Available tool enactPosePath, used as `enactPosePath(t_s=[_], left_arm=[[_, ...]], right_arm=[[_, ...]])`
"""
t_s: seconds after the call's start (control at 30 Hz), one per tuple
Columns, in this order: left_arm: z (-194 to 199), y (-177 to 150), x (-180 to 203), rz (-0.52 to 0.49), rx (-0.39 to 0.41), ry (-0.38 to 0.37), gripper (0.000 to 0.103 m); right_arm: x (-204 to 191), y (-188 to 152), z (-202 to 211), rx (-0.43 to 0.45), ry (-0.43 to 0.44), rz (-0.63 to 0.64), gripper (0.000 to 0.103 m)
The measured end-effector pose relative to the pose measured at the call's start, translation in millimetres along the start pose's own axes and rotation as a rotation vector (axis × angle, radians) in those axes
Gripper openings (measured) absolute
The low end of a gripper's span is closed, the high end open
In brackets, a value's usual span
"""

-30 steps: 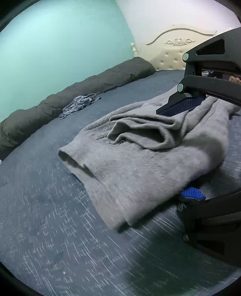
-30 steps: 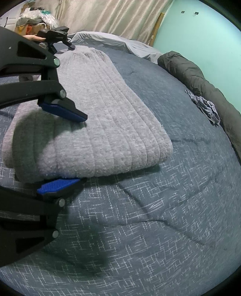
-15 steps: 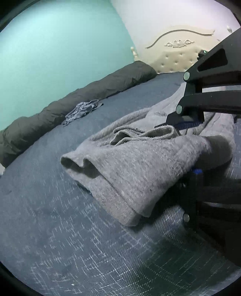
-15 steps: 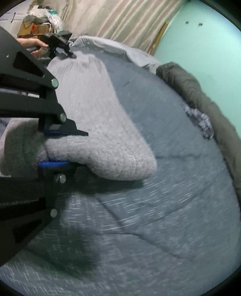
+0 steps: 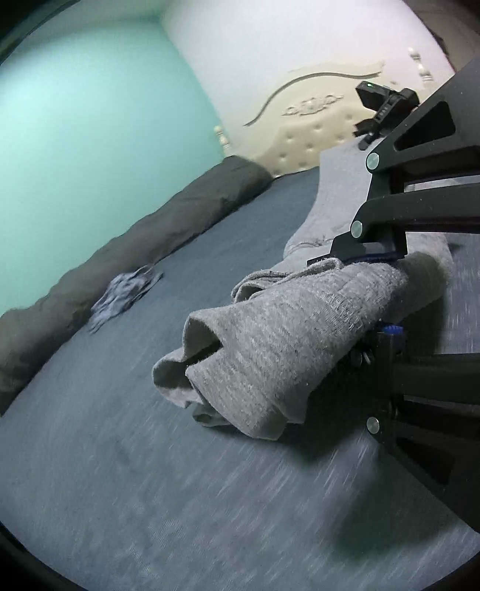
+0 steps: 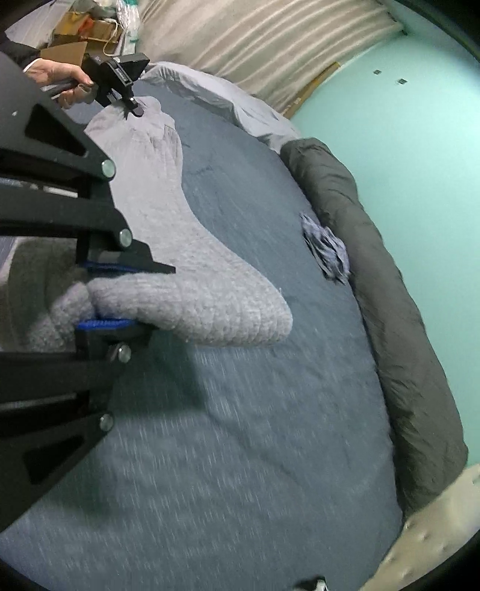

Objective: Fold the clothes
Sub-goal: 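Lift the held sweatshirt ends with both tools and fold them over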

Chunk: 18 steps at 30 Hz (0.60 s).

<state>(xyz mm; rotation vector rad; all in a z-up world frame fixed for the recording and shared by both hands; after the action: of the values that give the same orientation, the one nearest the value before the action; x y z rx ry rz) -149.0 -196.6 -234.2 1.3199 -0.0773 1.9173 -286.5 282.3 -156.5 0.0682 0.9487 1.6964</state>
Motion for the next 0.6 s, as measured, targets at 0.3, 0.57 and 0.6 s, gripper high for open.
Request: enactPosePath(t_s=[0.3, 0.57, 0.6], left_arm=[[-54, -43, 5, 0.046, -0.053, 0.06, 0.025], [-52, -46, -17, 0.082, -0.051, 0.086, 0.025], [-52, -47, -17, 0.08, -0.049, 0.087, 0.025]], right_arm=[[76, -50, -21, -0.122, -0.039, -0.086, 0.019], [91, -58, -36, -0.187, -0.062, -0.092, 0.029], [94, -58, -33, -0.178, -0.073, -0.101, 0.03]])
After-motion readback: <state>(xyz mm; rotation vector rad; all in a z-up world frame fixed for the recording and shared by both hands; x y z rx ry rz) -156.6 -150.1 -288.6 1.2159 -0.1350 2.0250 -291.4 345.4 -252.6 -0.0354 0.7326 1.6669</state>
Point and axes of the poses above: each gripper's, at about its wrist camera, not at the fingertips, and z roughly against the way its jaws point, x to its right, y to its top, the point moved 4 cm from there along -z, roughly the way its jaws point, and after that the axes turned 3 degrees about z, right-handed, at the moved point
